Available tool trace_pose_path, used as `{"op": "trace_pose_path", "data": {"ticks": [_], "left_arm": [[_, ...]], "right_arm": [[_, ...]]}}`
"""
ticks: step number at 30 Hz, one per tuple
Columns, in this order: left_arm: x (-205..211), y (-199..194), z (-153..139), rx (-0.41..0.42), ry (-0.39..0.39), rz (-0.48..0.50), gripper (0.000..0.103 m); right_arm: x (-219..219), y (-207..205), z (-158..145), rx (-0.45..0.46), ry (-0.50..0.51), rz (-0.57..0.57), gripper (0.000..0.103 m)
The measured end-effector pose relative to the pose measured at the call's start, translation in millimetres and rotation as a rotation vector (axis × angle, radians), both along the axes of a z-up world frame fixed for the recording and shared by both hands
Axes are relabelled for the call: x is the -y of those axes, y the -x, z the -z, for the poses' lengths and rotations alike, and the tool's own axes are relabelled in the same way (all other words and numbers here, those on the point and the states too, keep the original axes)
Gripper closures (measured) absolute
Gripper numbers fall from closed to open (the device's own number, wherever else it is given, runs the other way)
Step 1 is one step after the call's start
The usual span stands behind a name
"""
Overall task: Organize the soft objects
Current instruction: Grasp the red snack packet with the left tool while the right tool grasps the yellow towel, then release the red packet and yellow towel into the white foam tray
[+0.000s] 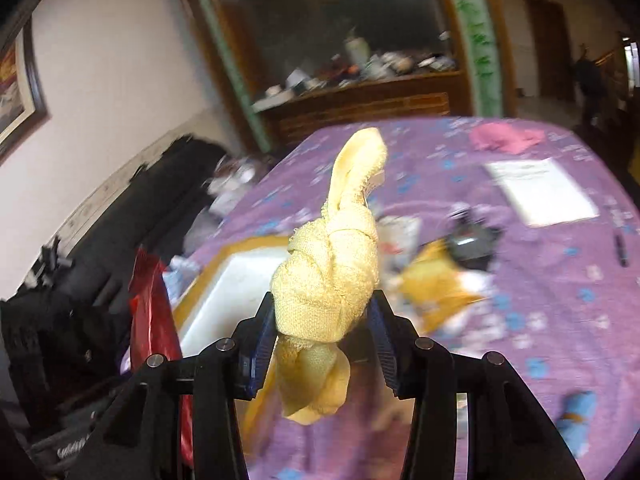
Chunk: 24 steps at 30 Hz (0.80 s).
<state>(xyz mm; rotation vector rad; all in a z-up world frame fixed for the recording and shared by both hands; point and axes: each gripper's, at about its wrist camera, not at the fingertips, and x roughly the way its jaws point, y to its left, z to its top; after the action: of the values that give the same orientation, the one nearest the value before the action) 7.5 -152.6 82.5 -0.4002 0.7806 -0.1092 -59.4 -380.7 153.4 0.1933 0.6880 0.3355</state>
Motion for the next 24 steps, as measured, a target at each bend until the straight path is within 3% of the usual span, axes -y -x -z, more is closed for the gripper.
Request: {"op": "trace_pose_path", "data": {"ticks": [8, 13, 16, 18, 20, 21, 22, 24], "left_arm": [[-21.0, -34.1, 39.6, -0.107, -0.039, -0.062, 0.05], [-18.4, -43.6, 58.5, -0.173, -0.075, -0.075, 0.049], [-20.9, -45.1, 58.0, -0.176, -0.096, -0.117, 0.047], [-22.3, -45.7, 54.8, -0.169, -0.101, -0.122, 0.046], [-22.4, -38.2, 48.9, -0.153, -0.101, -0.139, 0.043], [-22.7, -35.8, 47.0, -0.144, -0.112, -0.14, 0.035], [-21.7, -34.7, 44.8, -0.133, -0.122, -0.146, 0.029], [-15.6, -28.6, 40.2, -0.12, -0.165, -0.17, 0.029]], "right_arm": [[-72.6, -37.6, 33.3, -0.05, 0.059, -0.141, 0.059], [-98.5, -53.8, 55.5, -0.096, 0.149, -0.169, 0.058], [-104.7, -58.1, 53.0, -0.07, 0.189, -0.18, 0.056], [-108.1, -69.3, 50.6, -0.06, 0.179, -0.196, 0.049], [-97.0, -66.2, 46.4, -0.048, 0.174, -0.183, 0.033], [-92.9, -63.2, 44.5, -0.038, 0.16, -0.175, 0.023], [-88.4, -62.9, 44.1, -0.034, 0.14, -0.173, 0.021], [-76.1, -54.7, 40.2, -0.027, 0.093, -0.189, 0.019]]}}
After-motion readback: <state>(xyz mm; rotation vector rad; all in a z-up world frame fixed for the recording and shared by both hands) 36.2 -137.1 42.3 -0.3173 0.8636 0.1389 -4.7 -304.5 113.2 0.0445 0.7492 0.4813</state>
